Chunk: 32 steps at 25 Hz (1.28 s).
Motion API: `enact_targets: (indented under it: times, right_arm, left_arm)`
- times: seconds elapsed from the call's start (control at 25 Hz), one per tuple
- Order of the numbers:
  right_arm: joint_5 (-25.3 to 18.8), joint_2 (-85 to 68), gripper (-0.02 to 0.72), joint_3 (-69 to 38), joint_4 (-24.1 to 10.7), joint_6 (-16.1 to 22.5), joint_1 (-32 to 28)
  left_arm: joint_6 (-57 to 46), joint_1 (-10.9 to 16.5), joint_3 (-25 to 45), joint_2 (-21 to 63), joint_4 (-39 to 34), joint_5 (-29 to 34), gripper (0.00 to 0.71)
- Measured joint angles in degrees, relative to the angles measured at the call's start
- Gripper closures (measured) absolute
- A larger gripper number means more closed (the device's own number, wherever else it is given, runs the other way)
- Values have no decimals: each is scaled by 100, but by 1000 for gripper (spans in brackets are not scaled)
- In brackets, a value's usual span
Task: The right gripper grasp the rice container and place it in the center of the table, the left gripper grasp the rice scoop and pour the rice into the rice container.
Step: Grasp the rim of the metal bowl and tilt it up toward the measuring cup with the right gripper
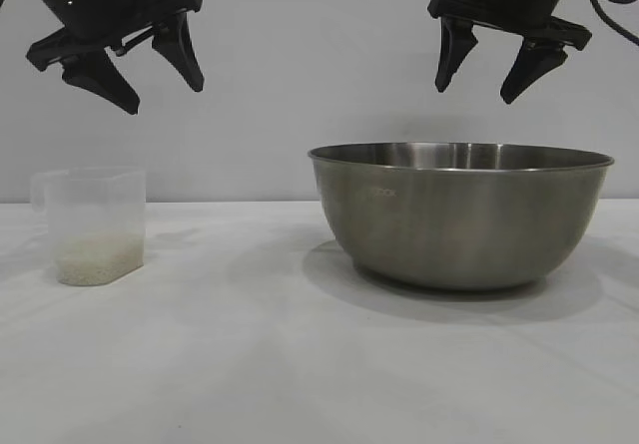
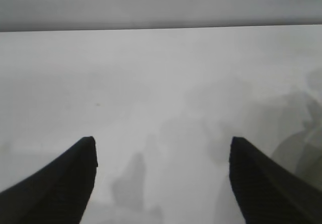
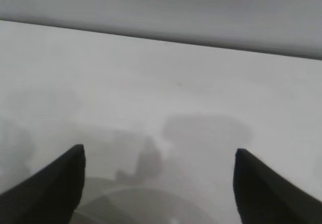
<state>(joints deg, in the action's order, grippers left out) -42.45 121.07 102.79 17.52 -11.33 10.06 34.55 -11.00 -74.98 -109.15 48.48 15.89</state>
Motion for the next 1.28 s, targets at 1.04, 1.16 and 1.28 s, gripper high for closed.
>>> enact_targets:
  times: [1.04,1.16,1.28]
  right_arm:
    - [-2841,10,149,955,-955,960,-11]
    - [-2830,10,149,684,-822,1026,1]
    - [-2830,-3,149,274,-740,1046,37]
  left_arm:
    - [0,0,0,0,13,0,226]
    - [0,0,0,0,13,0,226]
    - [0,0,0,0,13,0,226]
